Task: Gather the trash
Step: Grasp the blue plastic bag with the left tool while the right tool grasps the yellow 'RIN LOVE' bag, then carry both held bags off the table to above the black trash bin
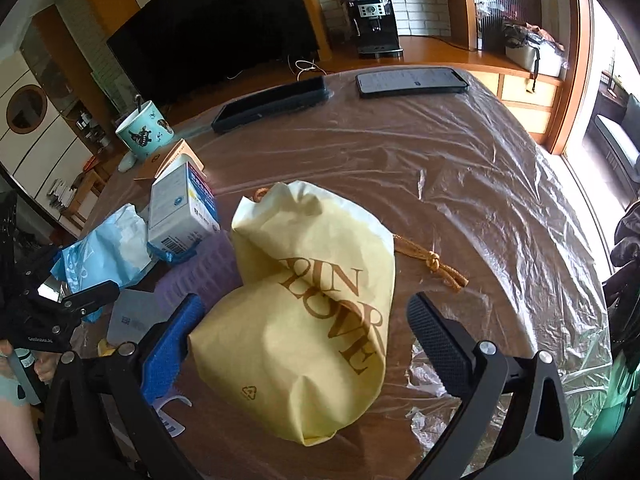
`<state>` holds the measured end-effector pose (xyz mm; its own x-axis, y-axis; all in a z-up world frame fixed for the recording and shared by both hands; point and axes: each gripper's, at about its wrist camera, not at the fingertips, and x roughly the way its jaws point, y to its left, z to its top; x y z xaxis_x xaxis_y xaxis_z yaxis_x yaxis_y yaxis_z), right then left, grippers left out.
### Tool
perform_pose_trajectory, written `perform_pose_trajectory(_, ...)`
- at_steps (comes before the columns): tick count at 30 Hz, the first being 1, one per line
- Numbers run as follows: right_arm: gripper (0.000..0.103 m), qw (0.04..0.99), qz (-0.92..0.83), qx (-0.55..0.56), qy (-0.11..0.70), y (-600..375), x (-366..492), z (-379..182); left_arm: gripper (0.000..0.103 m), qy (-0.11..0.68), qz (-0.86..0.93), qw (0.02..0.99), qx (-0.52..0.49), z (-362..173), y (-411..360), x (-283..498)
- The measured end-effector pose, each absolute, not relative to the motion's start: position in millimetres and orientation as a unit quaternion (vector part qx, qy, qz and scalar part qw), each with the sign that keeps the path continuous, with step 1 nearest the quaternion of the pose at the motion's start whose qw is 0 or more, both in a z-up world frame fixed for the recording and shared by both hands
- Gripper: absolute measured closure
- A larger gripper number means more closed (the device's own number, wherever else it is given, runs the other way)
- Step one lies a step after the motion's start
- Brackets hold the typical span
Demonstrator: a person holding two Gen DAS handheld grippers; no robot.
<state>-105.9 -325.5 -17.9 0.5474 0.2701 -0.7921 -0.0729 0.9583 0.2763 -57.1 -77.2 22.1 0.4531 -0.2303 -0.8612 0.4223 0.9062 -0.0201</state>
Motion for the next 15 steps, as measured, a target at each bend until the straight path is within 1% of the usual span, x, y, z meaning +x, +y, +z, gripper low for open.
perform_pose_trajectory(3, 0.004, 0.865, 0.110, 0.132, 0.472, -331, -103, -25, 0.001, 0.495, -0.196, 0.843, 0.081, 16, -73, -56)
perform_pose_trajectory(4, 0.005, 0.861, 0.116, 0.143, 0.475, -333, -103, -27, 0.002, 0.496, -0.198, 0.842, 0.074, 15, -71, -56)
perform_pose_trajectory(5, 0.008, 0.860, 0.123, 0.149, 0.473, -334, -103, -28, 0.002, 0.498, -0.201, 0.841, 0.062, 15, -68, -56)
perform_pose_trajectory(7, 0.018, 0.858, 0.134, 0.153, 0.473, -334, -105, -27, 0.014, 0.500, -0.211, 0.839, 0.042, 14, -65, -57)
perform_pose_trajectory(8, 0.024, 0.857, 0.139, 0.155, 0.472, -335, -106, -27, 0.017, 0.501, -0.213, 0.838, 0.030, 14, -63, -57)
perform_pose_trajectory(9, 0.029, 0.857, 0.146, 0.161, 0.468, -336, -107, -26, 0.024, 0.502, -0.215, 0.837, 0.022, 15, -61, -57)
perform_pose_trajectory(12, 0.033, 0.862, 0.141, 0.158, 0.460, -339, -112, -21, 0.028, 0.497, -0.220, 0.839, -0.004, 20, -55, -62)
perform_pose_trajectory(15, 0.033, 0.873, 0.139, 0.147, 0.444, -341, -119, -12, 0.030, 0.482, -0.225, 0.846, -0.025, 29, -51, -68)
